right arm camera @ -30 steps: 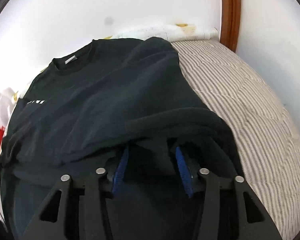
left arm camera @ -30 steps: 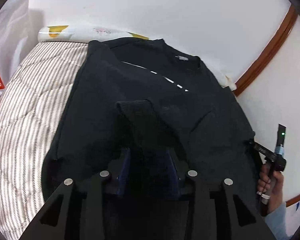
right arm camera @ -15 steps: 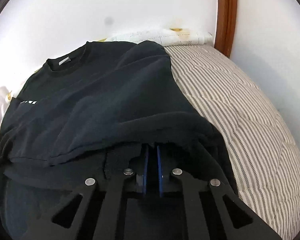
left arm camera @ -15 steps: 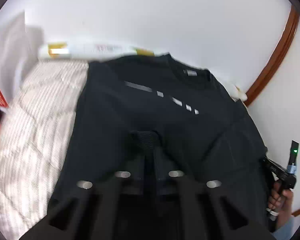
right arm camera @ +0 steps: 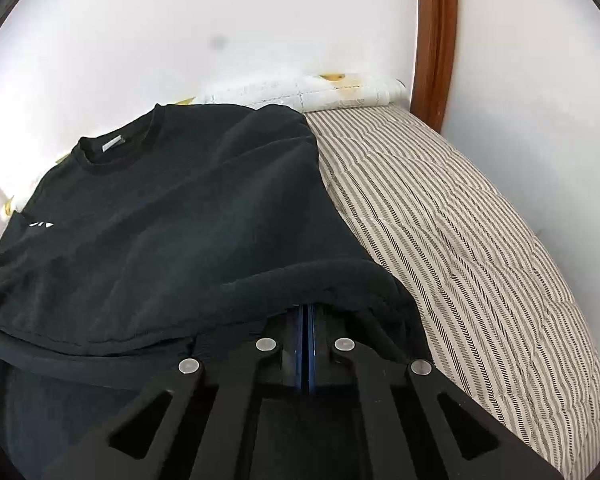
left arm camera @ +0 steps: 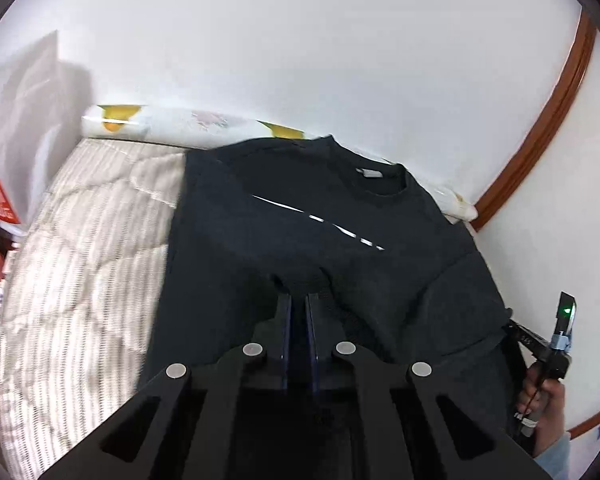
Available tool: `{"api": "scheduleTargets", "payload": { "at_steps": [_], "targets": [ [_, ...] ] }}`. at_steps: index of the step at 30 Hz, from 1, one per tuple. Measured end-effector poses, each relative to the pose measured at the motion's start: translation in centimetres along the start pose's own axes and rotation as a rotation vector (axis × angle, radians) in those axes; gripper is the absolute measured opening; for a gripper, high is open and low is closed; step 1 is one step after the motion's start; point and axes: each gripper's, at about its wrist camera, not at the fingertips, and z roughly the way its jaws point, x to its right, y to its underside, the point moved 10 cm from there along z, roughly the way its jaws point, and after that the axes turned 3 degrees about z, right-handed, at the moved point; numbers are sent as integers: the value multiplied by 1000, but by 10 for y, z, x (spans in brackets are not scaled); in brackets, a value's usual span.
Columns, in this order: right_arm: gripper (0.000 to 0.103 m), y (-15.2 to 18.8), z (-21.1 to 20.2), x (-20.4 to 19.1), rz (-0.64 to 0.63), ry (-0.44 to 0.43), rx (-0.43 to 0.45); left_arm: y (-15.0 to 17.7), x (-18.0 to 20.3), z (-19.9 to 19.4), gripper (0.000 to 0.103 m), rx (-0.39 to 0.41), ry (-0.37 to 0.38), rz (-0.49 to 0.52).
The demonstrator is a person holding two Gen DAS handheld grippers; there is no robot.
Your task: Fold small clothes
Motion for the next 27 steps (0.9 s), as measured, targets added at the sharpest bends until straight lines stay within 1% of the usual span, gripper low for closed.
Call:
{"api": "scheduleTargets", "payload": {
  "at_steps": [2,5,8,9,11,13,14,18,19,24,26,27],
  "targets": [
    [1,0,2,4,14,1,-6,0,-8,-7,2,12,-15,1],
    [1,-1,1,6,30,-6,-6,4,-18,-8,2,-1,-33,-3],
    [1,0,2,4,34,3,-13,14,-15,-4,3,-26,3,-9],
    [1,2,3,3,35,7,-20,21,-11,1,5,-50,22,-18],
    [1,6,3,3,27,12,-37,34,-5,8,18,-85,35,-11],
    [1,9,1,4,16,12,-39,44,-1,14,22,-99,23,5],
    [1,11,-1,4,10,15,-40,50,1,18,22,-108,25,9],
    [1,16,-11,7,-14,24,-36,63,11,28,23,-139,71,-7],
    [1,17,-13,8,-14,18,-37,65,13,29,24,-143,73,-7],
    [2,22,-21,4,-14,-21,-31,63,21,35,25,-141,65,2],
    [9,23,-19,0,-13,-31,-40,60,23,34,24,-131,48,1],
    [16,24,-15,-2,-10,-36,-47,59,24,32,24,-128,36,4]
  ]
}}
